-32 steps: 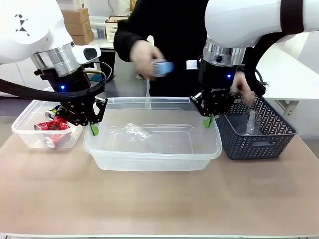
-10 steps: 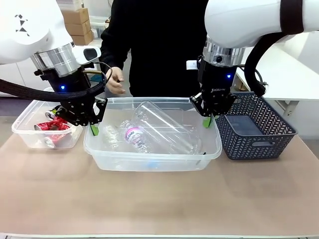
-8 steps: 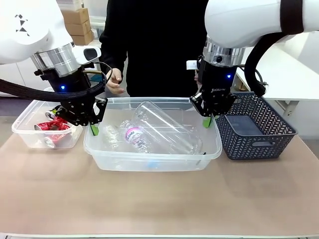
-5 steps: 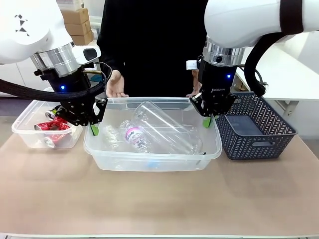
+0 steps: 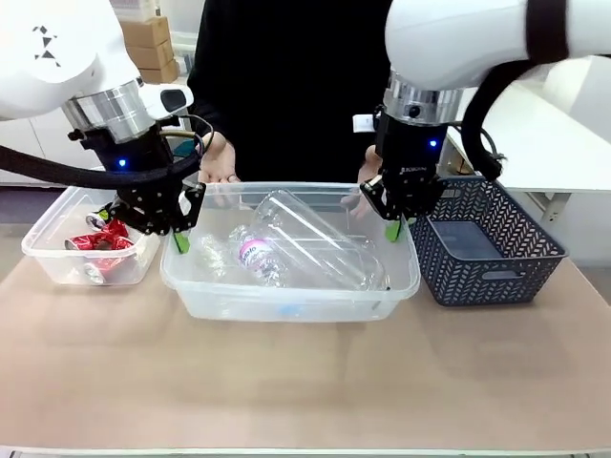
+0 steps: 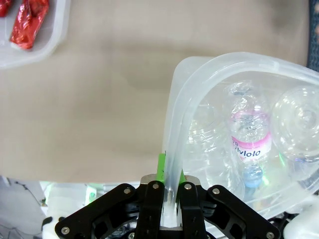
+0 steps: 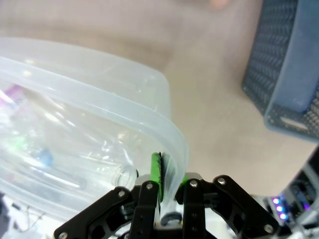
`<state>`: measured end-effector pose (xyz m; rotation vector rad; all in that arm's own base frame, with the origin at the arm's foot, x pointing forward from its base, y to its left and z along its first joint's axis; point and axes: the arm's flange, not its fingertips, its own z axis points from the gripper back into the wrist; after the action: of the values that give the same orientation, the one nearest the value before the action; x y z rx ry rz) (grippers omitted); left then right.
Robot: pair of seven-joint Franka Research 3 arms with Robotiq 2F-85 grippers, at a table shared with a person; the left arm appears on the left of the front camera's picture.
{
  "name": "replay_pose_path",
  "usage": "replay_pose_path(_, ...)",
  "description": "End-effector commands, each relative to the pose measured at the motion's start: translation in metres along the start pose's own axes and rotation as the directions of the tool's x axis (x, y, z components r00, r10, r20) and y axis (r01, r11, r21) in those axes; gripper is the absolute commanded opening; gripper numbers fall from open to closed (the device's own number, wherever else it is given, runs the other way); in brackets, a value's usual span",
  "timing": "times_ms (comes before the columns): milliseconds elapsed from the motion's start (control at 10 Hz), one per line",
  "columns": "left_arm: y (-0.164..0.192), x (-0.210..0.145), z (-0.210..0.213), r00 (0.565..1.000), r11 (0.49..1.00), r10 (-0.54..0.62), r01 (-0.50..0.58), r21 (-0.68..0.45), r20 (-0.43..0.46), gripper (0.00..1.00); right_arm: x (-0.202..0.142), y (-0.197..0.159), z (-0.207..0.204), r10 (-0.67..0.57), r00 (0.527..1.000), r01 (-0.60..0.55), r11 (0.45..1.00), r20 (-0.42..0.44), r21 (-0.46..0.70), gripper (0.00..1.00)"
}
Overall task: Sort the waste into each basket.
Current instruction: Offer the picked Organizing box to the human.
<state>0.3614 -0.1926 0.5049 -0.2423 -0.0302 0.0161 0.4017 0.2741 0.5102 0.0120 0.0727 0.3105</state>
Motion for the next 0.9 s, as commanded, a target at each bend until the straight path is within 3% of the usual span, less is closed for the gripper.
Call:
replay_pose_path(0, -0.030, 0.094, 0.007, 0.998, 0.995, -0.012, 0.018, -0.095, 0.065, 0.05, 0.086, -0.002, 0.016, 0.157, 0.983, -0.153, 0.987, -0.090, 0.054, 0.05)
replay_pose_path(100, -0.039, 0.121, 0.001, 0.997, 0.998, -0.027, 0.031, -0.060, 0.069, 0.05, 0.110, -0.004, 0.017, 0.165, 0.981, -0.158, 0.985, -0.103, 0.069, 0.05)
replay_pose_path(200, -0.045, 0.142, -0.010, 0.999, 0.999, 0.024, -0.024, -0.031, 0.028, 0.05, 0.126, -0.005, 0.017, 0.177, 0.979, -0.168, 0.982, -0.099, 0.088, 0.05)
replay_pose_path(400, -0.044, 0.145, -0.032, 0.999, 0.999, 0.037, -0.037, -0.018, -0.010, 0.05, 0.138, -0.009, 0.002, 0.162, 0.981, -0.145, 0.977, -0.106, 0.154, 0.05)
replay_pose_path(500, -0.008, 0.142, -0.029, 1.000, 1.000, 0.010, -0.010, 0.014, -0.009, 0.05, 0.131, -0.048, -0.004, 0.096, 0.992, -0.092, 0.995, -0.084, 0.045, 0.05)
replay_pose_path(800, -0.008, 0.142, -0.029, 1.000, 1.000, 0.010, -0.010, 0.014, -0.009, 0.05, 0.131, -0.048, -0.004, 0.096, 0.992, -0.092, 0.995, -0.084, 0.045, 0.05)
